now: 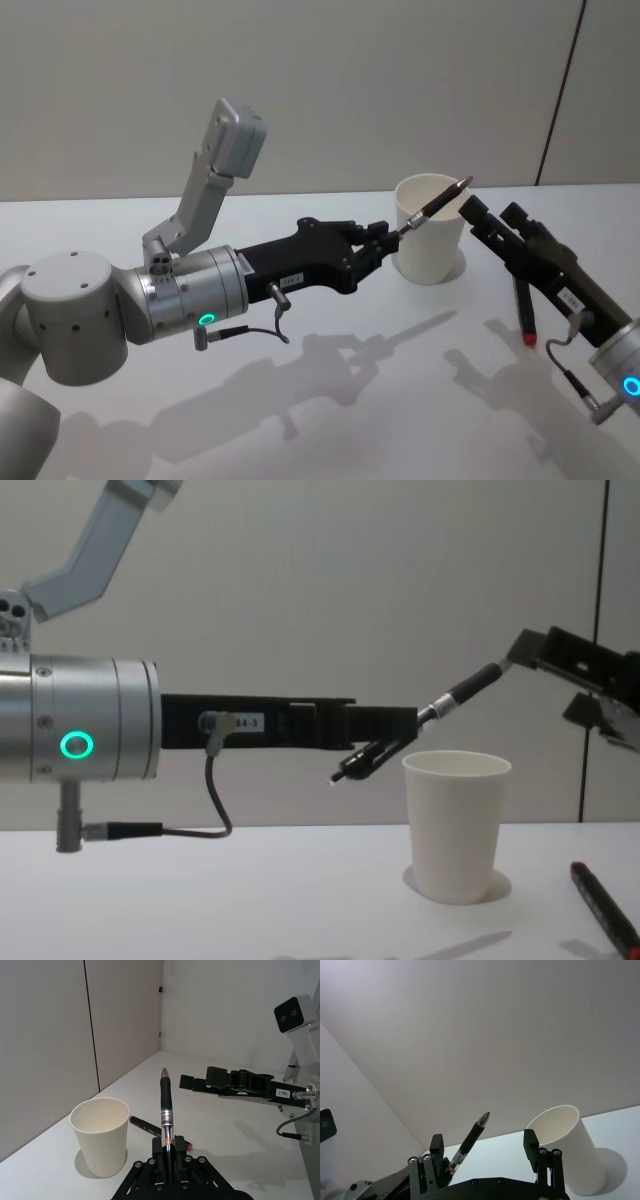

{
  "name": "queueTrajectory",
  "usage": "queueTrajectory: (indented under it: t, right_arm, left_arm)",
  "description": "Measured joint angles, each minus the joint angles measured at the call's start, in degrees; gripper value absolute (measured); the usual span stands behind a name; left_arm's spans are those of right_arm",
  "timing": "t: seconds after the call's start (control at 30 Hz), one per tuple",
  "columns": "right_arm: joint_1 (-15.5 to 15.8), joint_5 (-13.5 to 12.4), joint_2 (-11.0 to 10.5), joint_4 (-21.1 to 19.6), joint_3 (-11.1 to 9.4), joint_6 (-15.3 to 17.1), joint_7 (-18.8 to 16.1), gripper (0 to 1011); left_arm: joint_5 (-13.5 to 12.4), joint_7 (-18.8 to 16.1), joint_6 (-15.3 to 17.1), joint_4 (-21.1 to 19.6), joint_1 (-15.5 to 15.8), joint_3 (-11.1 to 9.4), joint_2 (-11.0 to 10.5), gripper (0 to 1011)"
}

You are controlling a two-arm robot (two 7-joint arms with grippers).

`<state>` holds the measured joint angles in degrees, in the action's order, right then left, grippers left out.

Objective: Place the pen into the pen holder.

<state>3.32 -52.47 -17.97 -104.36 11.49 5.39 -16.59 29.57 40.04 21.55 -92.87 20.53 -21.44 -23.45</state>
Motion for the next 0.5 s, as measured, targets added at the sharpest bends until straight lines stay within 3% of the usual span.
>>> queueTrajectory:
  t: [0.3, 0.5]
  right_arm:
    - [-1.92, -6.97, 2.19, 1.74, 0.69, 3.03, 0.11, 1001]
    - [-3.28, -9.00, 3.33, 2.91, 1.23, 4.55, 0.69, 1001]
  left_arm:
    - [0.02, 0.00, 0.01, 0.00, 0.00, 0.00, 0.00, 149]
    - [0.02, 0.01, 0.01, 0.00, 0.00, 0.01, 0.00, 149]
